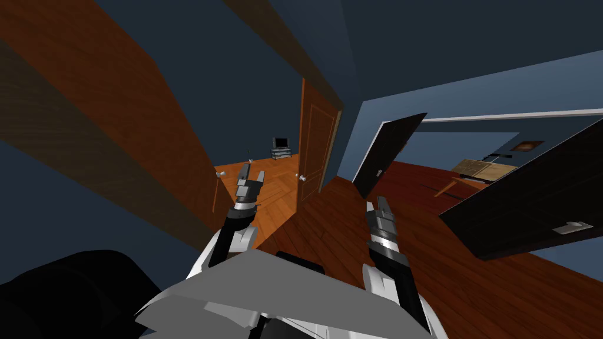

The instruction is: Push the door open

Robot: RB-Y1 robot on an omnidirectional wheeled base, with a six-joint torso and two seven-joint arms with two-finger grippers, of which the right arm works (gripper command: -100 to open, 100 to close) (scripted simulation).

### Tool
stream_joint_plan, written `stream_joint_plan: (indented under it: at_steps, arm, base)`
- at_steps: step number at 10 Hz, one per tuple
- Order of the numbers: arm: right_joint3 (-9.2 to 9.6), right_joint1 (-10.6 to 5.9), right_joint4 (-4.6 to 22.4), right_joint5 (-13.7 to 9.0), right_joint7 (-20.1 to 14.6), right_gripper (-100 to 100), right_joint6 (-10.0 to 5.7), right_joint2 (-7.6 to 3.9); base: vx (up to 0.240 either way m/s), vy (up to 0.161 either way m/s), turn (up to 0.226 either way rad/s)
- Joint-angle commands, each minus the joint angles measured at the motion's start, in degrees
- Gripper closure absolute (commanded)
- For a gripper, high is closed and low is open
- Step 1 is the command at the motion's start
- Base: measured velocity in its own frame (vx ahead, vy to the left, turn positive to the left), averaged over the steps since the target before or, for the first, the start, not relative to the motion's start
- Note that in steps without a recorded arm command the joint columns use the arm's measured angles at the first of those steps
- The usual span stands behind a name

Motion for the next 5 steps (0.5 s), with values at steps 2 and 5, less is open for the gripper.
stream_joint_plan:
  at_steps: [2, 5]
  arm:
    - [0.28, -1.09, 2.6, 0.3, 2.1, -100, -0.83, -0.67]
    - [0.75, -2.9, 7.0, 0.9, 5.6, -100, -2.21, -1.64]
  base:
    - [0.003, -0.011, 0.085]
    - [0.104, -0.038, 0.103]
